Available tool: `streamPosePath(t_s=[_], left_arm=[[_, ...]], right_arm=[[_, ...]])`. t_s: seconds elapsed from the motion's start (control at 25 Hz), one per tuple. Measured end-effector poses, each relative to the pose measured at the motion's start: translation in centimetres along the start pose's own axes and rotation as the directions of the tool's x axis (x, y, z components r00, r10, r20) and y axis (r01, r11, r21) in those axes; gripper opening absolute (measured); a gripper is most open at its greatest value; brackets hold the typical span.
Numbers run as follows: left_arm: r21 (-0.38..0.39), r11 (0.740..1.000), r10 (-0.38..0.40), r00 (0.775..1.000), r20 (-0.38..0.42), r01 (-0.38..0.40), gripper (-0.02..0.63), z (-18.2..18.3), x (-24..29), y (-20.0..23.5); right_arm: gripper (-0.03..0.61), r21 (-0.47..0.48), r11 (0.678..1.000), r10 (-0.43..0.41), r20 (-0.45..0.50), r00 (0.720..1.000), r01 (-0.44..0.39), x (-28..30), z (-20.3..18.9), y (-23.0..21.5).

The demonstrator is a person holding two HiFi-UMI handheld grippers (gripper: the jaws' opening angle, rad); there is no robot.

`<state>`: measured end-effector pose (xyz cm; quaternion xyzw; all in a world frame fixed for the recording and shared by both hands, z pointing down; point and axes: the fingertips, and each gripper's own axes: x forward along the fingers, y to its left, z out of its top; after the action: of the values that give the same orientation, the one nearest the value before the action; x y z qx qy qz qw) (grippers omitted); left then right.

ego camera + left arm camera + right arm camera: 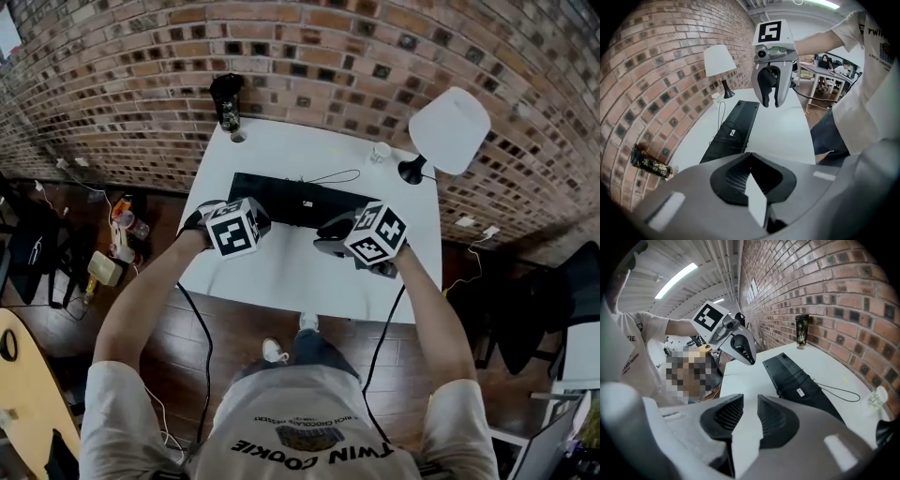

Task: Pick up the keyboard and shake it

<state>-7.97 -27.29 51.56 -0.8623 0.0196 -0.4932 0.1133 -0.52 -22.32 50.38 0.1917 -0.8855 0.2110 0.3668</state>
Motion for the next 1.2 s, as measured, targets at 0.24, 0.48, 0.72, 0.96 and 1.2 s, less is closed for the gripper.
streamPosePath(t_s=[0.24, 0.48, 0.72, 0.96, 1.2], left_arm=[[-0.092, 0.989, 0.126, 0.989, 0.078, -0.118, 0.007, 0.9, -0.5, -3.0], [-0.233, 0.955, 0.219, 0.967, 0.134, -0.184, 0.007, 3.0, -1.2, -5.9], [-0.403, 0.872, 0.364, 0.918, 0.155, -0.278, 0.006, 5.9, -2.0, -9.2], [-0.534, 0.778, 0.471, 0.87, 0.146, -0.332, 0.007, 10.0, -1.6, -14.0], [-0.648, 0.633, 0.619, 0.779, 0.096, -0.423, 0.006, 14.1, -1.7, -18.6]], right_arm=[[0.094, -0.021, 0.999, -0.045, 0.145, 0.988, 0.048, 0.5, 1.4, 3.1], [0.092, -0.009, 0.998, -0.061, 0.255, 0.965, 0.065, -0.1, 0.4, 6.0], [0.092, 0.012, 0.995, -0.1, 0.364, 0.926, 0.102, -2.2, -1.4, 8.5], [0.092, 0.037, 0.993, -0.12, 0.448, 0.886, 0.116, -5.6, -4.9, 11.4], [0.092, 0.121, 0.985, -0.166, 0.495, 0.853, 0.122, -9.0, -9.2, 13.4]])
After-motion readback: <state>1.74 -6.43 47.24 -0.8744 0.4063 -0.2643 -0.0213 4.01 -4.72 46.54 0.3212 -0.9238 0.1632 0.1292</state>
